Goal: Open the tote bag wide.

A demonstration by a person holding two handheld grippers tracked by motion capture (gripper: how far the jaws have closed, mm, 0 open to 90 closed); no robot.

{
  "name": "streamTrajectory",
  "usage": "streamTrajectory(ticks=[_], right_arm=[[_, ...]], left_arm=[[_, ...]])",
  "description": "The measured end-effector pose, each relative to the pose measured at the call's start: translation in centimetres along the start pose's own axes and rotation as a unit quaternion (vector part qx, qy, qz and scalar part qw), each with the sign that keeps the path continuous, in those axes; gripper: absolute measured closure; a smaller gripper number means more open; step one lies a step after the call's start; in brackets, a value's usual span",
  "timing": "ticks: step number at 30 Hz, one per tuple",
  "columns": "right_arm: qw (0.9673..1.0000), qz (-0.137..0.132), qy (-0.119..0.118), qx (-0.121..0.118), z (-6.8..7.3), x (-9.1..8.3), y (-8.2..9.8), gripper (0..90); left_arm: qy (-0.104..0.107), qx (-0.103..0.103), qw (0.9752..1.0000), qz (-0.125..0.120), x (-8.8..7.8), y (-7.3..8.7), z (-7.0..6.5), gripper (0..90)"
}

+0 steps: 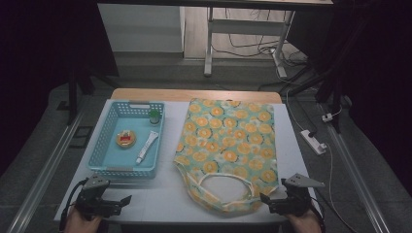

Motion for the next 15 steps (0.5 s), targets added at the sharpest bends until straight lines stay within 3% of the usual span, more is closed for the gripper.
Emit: streamTrajectory(ticks=[15], right_arm=[[0.9999,0.012,-0.008,-0.007,0.08,0.22,-0.04,0.0]], left_arm=[[0.012,0.002,0.9999,0.007,0.13,-0.03,0.08,1.7]])
Point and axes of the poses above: each handheld gripper's, and its own axes: x roughly forward along the jaws, y roughly out of its underside, z roughly to its left, the point moved 1 cm from there along x, roughly forward along the jaws, and after that the axes turned 3 degrees about y, right-handed, at the moved point
